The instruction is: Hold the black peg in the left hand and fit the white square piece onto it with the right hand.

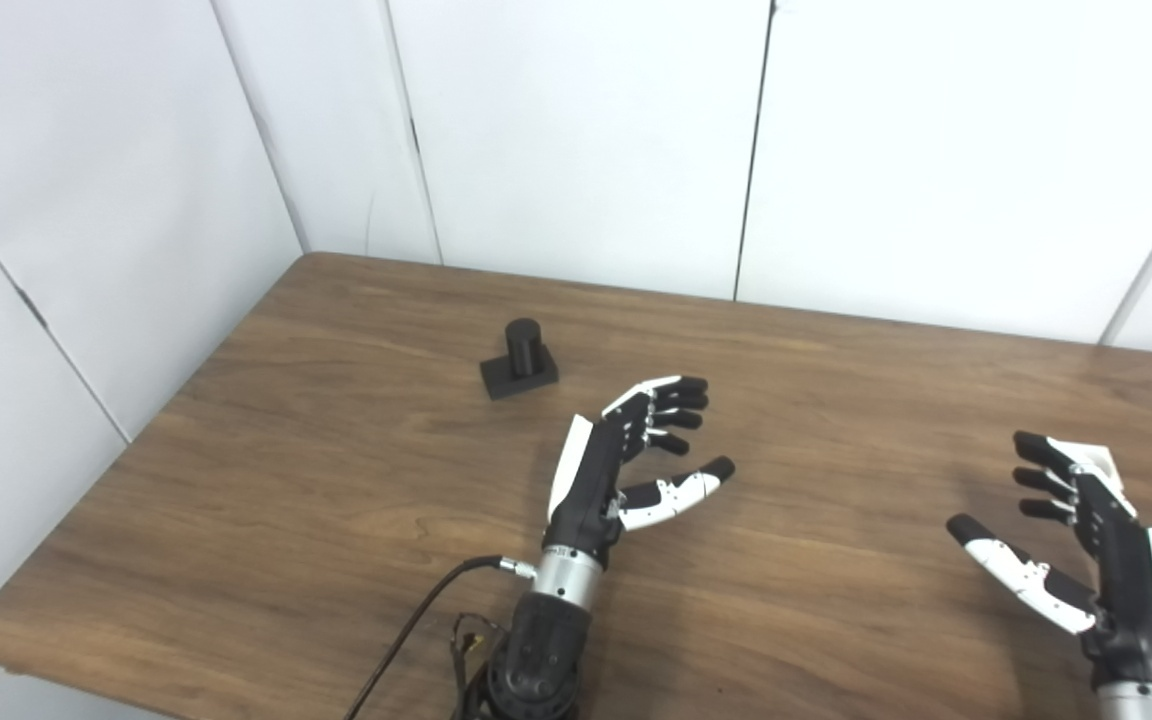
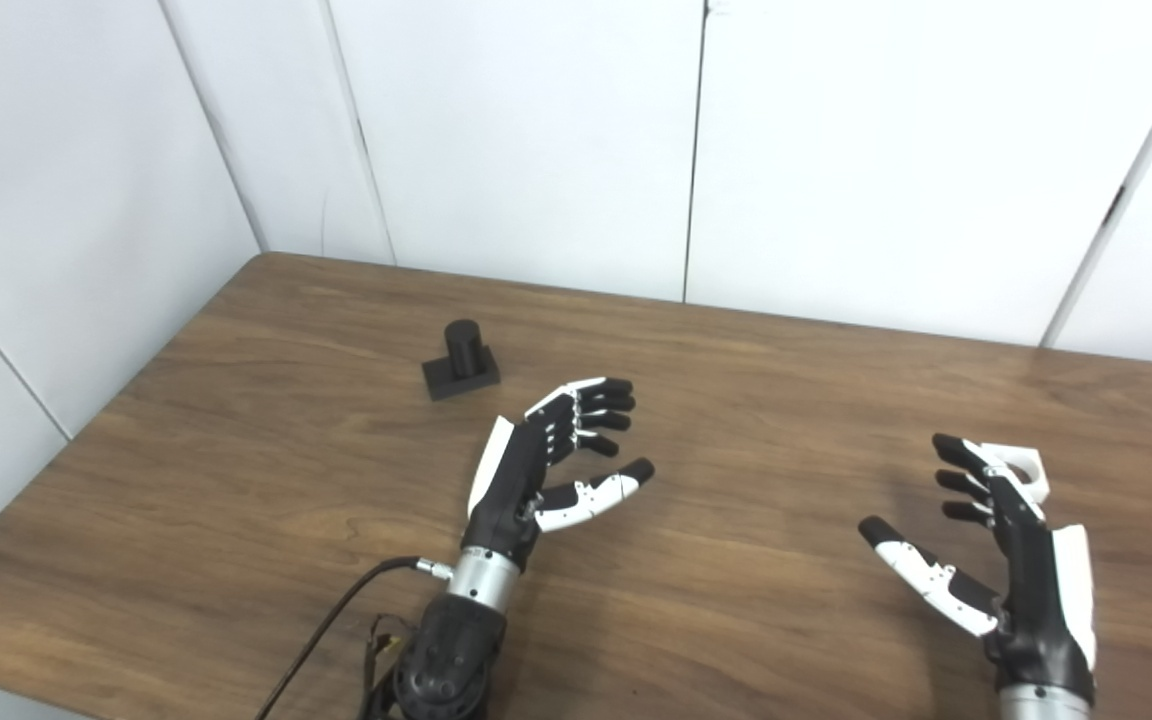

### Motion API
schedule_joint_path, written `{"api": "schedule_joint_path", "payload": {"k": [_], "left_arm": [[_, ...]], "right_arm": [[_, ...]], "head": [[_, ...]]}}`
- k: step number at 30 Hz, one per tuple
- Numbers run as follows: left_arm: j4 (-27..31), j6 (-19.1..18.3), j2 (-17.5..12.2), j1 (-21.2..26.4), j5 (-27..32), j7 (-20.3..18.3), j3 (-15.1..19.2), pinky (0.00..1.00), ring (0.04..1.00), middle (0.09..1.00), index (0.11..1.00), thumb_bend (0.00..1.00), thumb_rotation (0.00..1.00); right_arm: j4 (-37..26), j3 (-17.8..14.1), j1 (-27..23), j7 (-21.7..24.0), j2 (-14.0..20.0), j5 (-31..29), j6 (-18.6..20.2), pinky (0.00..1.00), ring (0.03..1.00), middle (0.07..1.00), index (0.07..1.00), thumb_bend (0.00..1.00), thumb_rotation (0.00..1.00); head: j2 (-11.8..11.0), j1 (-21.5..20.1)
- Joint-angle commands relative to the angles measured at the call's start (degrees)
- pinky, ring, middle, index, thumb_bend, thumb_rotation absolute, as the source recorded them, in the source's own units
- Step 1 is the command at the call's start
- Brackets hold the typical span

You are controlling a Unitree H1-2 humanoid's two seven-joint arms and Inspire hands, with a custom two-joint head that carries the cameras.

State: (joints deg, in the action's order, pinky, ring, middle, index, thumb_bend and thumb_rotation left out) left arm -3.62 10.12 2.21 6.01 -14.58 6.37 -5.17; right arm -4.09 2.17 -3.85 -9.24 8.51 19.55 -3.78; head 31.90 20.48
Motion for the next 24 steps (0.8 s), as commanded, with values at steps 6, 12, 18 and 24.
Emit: {"api": "schedule_joint_path", "payload": {"k": [6, 12, 18, 24], "left_arm": [[2.3, -3.9, -4.6, 0.8, -3.7, -0.8, 0.4, 0.64, 0.753, 0.749, 0.661, 0.68, 0.11], [3.2, -5.5, -6.8, 2.1, -7.0, -0.5, 0.1, 0.64, 0.734, 0.736, 0.663, 0.67, 0.11], [4.5, -8.0, -8.4, 3.8, -12.1, 0.5, -0.1, 0.62, 0.717, 0.726, 0.662, 0.65, 0.11], [4.8, -8.9, -9.5, 4.9, -15.9, 1.7, -0.1, 0.6, 0.702, 0.727, 0.658, 0.65, 0.09]], "right_arm": [[1.8, -1.1, 0.0, -0.4, 1.8, 0.5, -2.7, 0.62, 0.728, 0.793, 0.775, 0.7, 0.37], [2.2, -1.3, -0.2, -0.3, 1.9, 0.3, -3.0, 0.62, 0.729, 0.792, 0.772, 0.7, 0.37], [1.9, -1.3, -0.2, 0.0, 2.0, 0.1, -2.7, 0.62, 0.731, 0.796, 0.774, 0.69, 0.36], [2.2, -1.3, -0.2, 0.1, 2.1, -0.2, -3.1, 0.62, 0.731, 0.795, 0.77, 0.7, 0.36]], "head": [[0.1, -0.1], [-0.1, 0.0], [-0.1, 0.0], [-0.2, 0.0]]}}
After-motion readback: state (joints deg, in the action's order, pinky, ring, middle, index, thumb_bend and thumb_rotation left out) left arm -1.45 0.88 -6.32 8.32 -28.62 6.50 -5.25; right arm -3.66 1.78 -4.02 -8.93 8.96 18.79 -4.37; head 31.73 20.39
